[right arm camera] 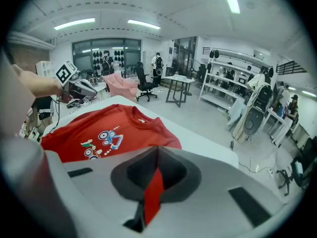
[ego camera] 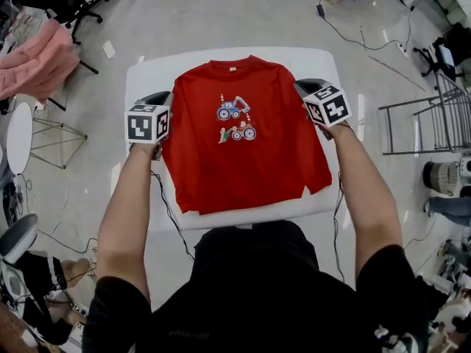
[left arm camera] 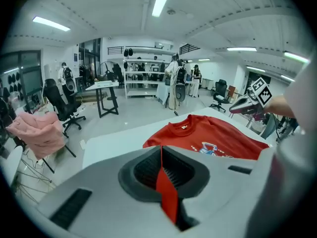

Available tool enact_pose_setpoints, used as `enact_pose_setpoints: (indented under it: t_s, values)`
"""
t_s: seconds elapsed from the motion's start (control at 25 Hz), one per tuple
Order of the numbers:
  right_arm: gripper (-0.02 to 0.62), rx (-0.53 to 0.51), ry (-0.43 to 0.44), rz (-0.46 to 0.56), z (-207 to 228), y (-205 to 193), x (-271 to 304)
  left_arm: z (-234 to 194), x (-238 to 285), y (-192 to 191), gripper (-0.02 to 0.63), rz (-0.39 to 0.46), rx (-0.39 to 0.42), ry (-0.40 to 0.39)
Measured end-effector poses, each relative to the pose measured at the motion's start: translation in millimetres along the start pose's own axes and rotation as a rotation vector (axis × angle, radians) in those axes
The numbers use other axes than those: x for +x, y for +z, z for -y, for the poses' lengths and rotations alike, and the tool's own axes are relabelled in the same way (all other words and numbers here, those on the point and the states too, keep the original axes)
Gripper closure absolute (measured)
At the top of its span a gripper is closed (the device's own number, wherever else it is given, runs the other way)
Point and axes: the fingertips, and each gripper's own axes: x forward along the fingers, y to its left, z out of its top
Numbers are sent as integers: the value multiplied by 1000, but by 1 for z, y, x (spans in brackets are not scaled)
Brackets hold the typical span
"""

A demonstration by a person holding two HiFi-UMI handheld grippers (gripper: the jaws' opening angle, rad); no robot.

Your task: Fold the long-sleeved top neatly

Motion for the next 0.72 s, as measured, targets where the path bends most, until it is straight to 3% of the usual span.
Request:
enact_pose_setpoints:
  t_s: [0.24, 0.48, 0.72]
  values:
    - [591, 41, -57, 55, -61, -29, -65, 22, -60, -37, 600, 36, -4, -44]
    - [591, 159, -161, 16, -84, -102, -117, 36, -98, -98, 600, -3, 25, -47]
    - [591, 304, -233, -15, -74, -175, -158, 52, -130, -145, 600, 11, -117, -19]
